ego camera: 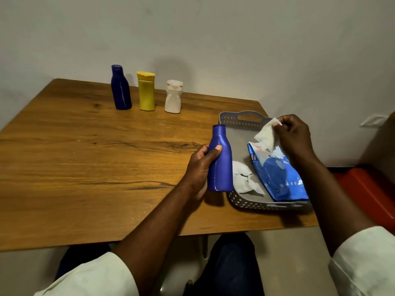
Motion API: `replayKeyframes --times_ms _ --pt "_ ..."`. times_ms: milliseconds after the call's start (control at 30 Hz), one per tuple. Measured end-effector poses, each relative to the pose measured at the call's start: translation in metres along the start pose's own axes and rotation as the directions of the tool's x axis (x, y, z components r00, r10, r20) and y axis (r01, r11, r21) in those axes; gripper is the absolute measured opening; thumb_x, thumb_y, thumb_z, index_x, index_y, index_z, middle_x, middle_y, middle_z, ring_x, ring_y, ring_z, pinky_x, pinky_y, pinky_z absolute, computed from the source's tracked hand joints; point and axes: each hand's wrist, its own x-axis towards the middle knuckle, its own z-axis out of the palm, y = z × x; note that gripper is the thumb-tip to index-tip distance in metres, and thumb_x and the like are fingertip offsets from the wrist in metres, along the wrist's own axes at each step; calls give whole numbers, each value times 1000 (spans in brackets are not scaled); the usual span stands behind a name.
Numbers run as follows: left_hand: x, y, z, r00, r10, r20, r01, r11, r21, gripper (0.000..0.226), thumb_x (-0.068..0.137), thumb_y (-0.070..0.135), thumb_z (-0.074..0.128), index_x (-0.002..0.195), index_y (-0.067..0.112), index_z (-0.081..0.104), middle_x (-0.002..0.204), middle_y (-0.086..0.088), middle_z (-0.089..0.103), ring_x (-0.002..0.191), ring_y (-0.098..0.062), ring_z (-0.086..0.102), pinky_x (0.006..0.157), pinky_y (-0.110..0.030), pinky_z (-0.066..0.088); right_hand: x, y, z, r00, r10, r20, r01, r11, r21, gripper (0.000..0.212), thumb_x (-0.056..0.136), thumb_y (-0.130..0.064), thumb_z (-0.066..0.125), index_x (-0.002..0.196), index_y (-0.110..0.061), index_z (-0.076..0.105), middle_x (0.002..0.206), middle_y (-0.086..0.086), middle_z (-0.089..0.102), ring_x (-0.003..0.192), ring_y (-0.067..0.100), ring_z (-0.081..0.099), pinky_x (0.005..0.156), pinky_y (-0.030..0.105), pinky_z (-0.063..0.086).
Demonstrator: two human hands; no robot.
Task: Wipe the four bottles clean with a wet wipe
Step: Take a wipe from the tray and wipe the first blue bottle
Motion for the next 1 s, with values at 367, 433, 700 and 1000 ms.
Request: replayKeyframes --times_ms 367,433,700,1000 --pt "-41 74 -112 930 214 -297 -204 977 66 16 91 23 57 105 15 55 78 0 66 65 -12 62 56 -27 52 -76 -102 123 879 -49 474 -276 759 590 16 88 -9 61 94 -23 64 101 1 68 101 22 63 82 39 55" --pt "-51 81 -135 900 231 -371 -215 973 84 23 88 26 64 106 15 55 79 -3 65 66 -15 62 60 -29 52 -97 -102 151 816 -30 577 -368 744 559 15 88 -9 60 86 -23 65 97 1 69 101 26 62 86 46 51" --pt "-69 77 -176 861 236 -450 -205 972 119 11 92 21 57 102 17 55 77 1 66 65 -10 63 56 -26 52 -151 -75 207 826 178 535 -355 901 249 8 84 -14 69 79 -20 67 101 8 64 96 31 62 75 52 57" --pt "-56 72 -180 881 191 -433 -182 981 64 18 91 21 59 107 15 55 85 -6 66 74 -18 63 64 -31 54 -143 -63 198 756 177 630 -514 757 404 8 88 -6 61 84 -12 62 113 1 64 95 18 61 72 41 57"
